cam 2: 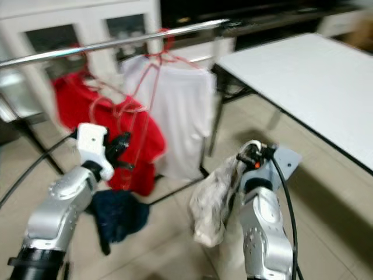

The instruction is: Hang hanger

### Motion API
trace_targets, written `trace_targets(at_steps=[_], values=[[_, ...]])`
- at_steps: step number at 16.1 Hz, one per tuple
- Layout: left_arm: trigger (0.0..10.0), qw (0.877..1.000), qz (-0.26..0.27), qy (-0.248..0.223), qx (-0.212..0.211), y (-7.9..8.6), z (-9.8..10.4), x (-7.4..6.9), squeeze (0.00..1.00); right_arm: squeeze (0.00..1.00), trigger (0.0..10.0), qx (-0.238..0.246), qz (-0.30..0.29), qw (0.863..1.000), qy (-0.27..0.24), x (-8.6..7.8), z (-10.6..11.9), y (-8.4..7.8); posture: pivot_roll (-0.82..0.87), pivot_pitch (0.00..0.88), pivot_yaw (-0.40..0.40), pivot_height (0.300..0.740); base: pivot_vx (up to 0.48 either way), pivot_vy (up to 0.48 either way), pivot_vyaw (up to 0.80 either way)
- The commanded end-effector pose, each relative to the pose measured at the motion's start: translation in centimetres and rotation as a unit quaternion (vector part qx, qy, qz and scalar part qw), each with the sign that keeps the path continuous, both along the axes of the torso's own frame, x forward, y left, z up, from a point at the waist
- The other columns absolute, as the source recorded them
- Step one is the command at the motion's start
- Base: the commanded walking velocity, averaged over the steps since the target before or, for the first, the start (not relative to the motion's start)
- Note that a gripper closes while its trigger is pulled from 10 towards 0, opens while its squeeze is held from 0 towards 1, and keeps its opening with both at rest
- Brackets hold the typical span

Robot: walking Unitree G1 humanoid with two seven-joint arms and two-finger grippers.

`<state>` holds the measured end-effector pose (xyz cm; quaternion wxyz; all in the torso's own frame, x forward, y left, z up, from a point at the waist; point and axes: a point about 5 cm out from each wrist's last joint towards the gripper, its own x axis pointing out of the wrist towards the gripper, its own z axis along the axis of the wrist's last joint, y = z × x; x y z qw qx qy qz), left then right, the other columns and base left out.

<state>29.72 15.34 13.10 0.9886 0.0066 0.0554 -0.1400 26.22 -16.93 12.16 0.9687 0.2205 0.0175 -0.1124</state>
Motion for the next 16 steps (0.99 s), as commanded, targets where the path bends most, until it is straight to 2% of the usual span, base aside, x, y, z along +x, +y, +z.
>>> trace_targets(at_steps=[1, 4, 11, 13, 15, 16], values=[[10.0, 1.000, 0.012, -0.001, -0.003, 0.6, 0.4, 0.4, 0.00, 0.00, 10.0, 0.017, 0.008, 1.000, -0.023, 0.2, 1.1, 0.3, -0.15, 0.000, 0.065, 0.740, 0.000, 0.000, -0.61], [10.0, 1.000, -0.012, 0.009, -0.017, 0.5, 0.6, 0.2, 0.00, 0.00, 10.0, 0.012, 0.008, 1.000, -0.015, 0.1, 1.0, -0.3, -0.16, 0.000, 0.066, 0.740, 0.000, 0.000, -0.68], [10.0, 0.999, -0.043, 0.003, 0.004, -0.4, 0.5, -0.1, 0.00, 0.00, 10.0, -0.025, 0.020, 0.999, 0.003, -0.3, 0.8, -0.7, -0.17, 0.000, 0.066, 0.740, 0.000, 0.000, -0.80], [10.0, 0.998, -0.045, 0.031, -0.011, -0.6, 0.3, -0.1, 0.00, 0.00, 10.0, -0.030, 0.005, 1.000, 0.005, -0.4, 0.8, -1.0, -0.17, 0.000, 0.066, 0.740, 0.000, 0.000, -0.80], [10.0, 0.998, -0.052, 0.033, -0.027, -1.0, 0.4, -0.2, 0.00, 0.00, 10.0, -0.021, 0.014, 1.000, 0.006, -0.4, 0.8, -0.8, -0.17, 0.000, 0.067, 0.740, 0.000, 0.000, -0.80], [10.0, 0.998, -0.052, 0.033, -0.025, -1.0, 0.4, -0.2, 0.00, 0.00, 10.0, -0.020, 0.015, 1.000, 0.005, -0.4, 0.8, -0.8, -0.17, 0.000, 0.067, 0.740, 0.000, 0.000, 0.00]])
